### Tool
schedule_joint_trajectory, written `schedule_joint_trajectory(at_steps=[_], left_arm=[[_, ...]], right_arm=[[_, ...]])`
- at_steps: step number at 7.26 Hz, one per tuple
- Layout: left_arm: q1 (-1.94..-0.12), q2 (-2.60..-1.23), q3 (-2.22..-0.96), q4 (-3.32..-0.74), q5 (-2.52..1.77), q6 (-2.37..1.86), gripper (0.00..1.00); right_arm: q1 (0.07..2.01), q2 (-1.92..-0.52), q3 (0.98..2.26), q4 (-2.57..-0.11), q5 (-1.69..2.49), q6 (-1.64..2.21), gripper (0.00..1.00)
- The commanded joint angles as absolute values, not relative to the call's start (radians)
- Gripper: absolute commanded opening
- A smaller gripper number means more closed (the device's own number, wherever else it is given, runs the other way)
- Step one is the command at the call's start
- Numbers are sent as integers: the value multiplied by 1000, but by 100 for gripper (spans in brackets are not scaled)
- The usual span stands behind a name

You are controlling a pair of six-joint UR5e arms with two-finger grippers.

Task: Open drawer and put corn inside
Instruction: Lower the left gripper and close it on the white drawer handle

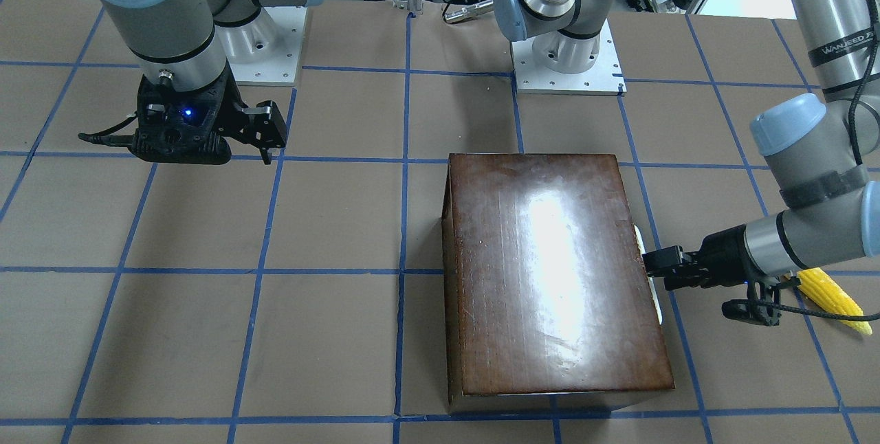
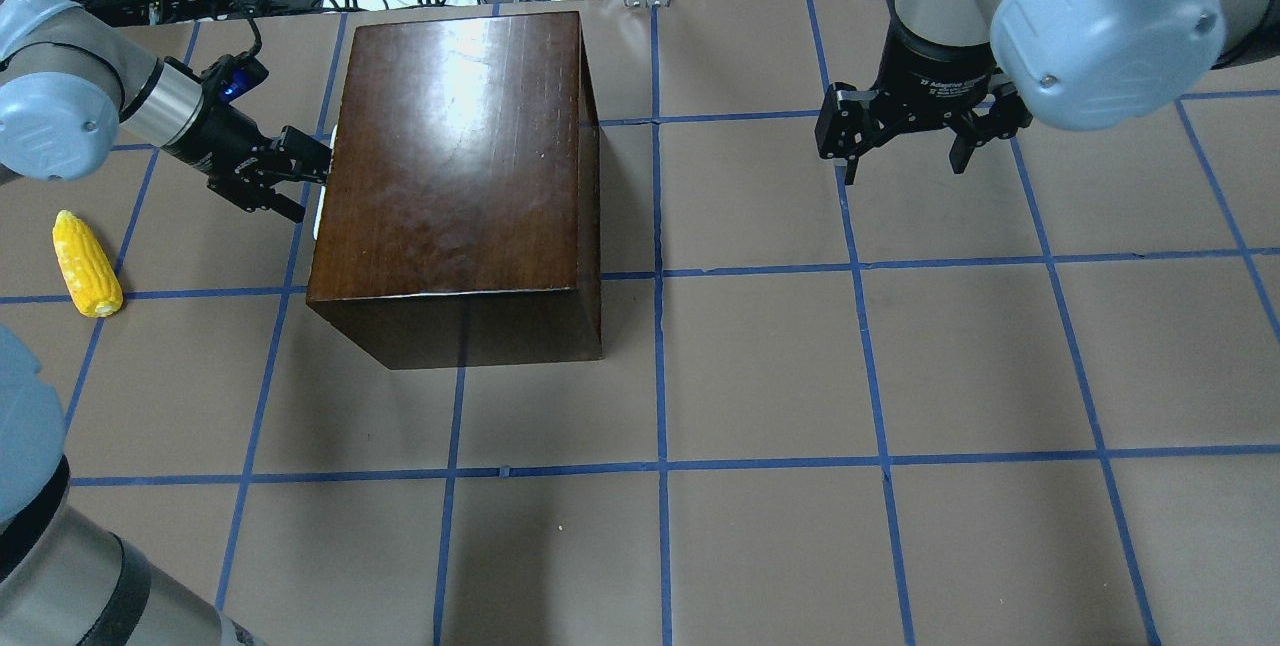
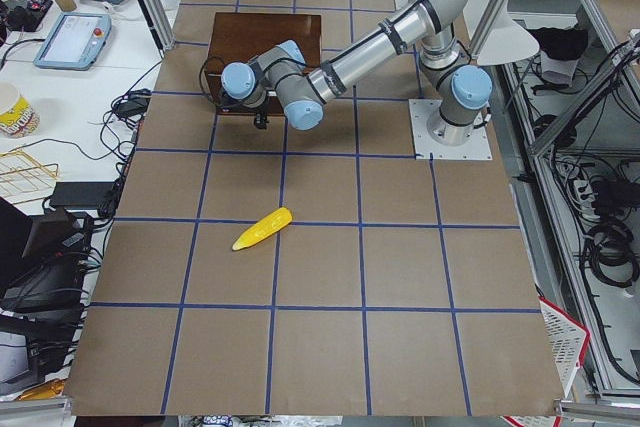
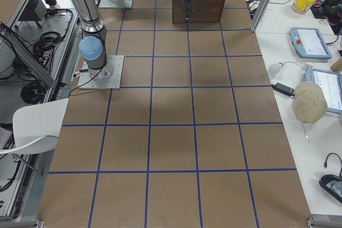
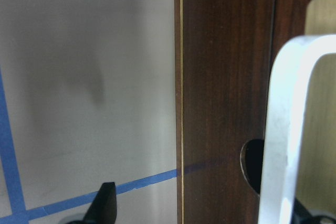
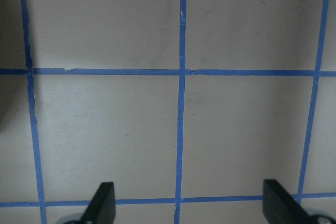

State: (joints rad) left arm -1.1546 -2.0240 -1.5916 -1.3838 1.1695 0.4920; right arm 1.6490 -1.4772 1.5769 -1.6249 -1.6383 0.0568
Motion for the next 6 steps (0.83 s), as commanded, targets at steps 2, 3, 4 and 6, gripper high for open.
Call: schedule_joint_trajectory(at_steps=[2,3,4,6], left_arm=[[-1152,-2026,-1585,-1382,1173,512,100],[-1143,-2026,-1583,-1382,1175,520,100],[-1132,-2025,-1580,-1384,1175,532,100],[-1120,-2026,-1580,-1385,1175,555,100]], right_arm=[[1649,-1477,1577,-1624,-1638,57,100],[1649,-1477,1577,-1626,-1638,57,100],[1649,-1477,1577,-1625,-1638,57,100],[1649,-1477,1577,-1626,-1638,57,100]])
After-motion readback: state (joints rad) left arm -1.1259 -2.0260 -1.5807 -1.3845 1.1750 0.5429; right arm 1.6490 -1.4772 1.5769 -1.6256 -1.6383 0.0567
